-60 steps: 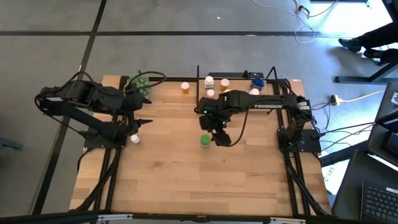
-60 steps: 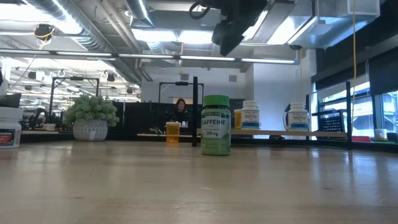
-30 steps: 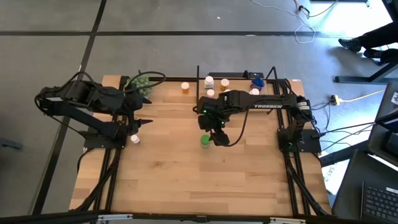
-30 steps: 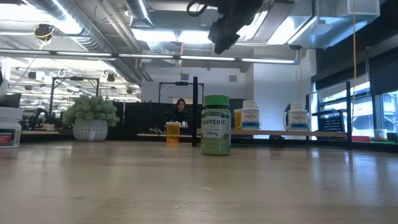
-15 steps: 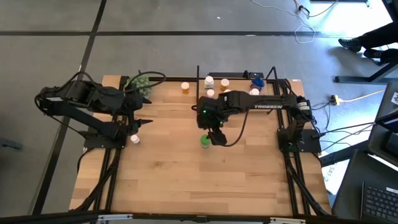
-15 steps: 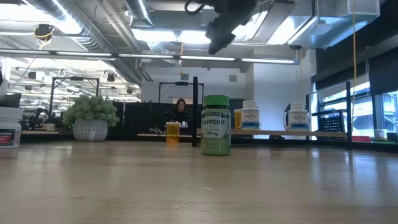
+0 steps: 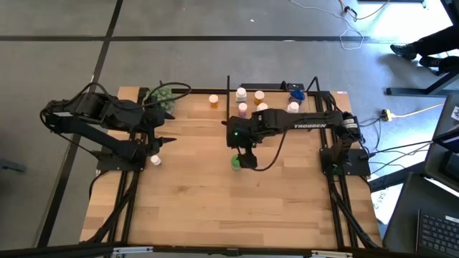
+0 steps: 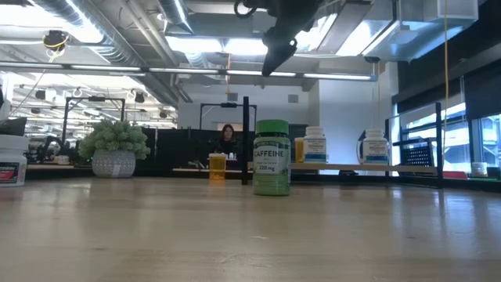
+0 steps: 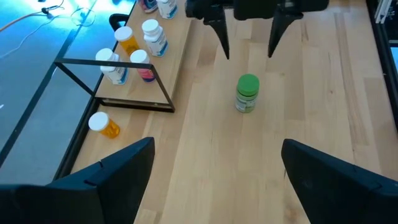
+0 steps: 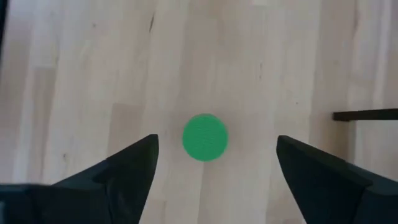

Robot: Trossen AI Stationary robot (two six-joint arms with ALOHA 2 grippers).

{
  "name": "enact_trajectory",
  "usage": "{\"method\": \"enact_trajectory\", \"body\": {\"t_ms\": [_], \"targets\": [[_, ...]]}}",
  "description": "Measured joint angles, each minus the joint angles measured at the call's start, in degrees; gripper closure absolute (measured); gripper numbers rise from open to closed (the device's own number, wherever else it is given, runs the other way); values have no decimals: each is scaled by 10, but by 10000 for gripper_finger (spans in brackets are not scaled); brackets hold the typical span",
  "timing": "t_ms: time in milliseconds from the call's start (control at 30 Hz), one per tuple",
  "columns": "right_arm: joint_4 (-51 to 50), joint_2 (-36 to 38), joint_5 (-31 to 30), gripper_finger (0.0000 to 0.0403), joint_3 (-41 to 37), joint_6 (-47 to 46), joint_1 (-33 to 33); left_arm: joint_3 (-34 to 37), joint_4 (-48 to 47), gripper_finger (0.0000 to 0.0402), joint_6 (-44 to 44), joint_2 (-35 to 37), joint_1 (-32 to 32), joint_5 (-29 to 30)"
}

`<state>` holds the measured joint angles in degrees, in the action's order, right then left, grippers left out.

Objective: Pick and place medicine bottles onto shelf by color
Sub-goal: Put the green medicine bottle on the shelf

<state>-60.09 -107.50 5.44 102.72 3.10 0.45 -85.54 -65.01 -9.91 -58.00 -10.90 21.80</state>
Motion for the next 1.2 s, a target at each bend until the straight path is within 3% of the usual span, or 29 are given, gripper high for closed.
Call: {"method": "enact_trajectory", "body": {"t_ms": [1200], "targets": [[5, -139, 23, 79, 0, -65, 7, 0, 0, 56, 0, 0, 0, 0]]}}
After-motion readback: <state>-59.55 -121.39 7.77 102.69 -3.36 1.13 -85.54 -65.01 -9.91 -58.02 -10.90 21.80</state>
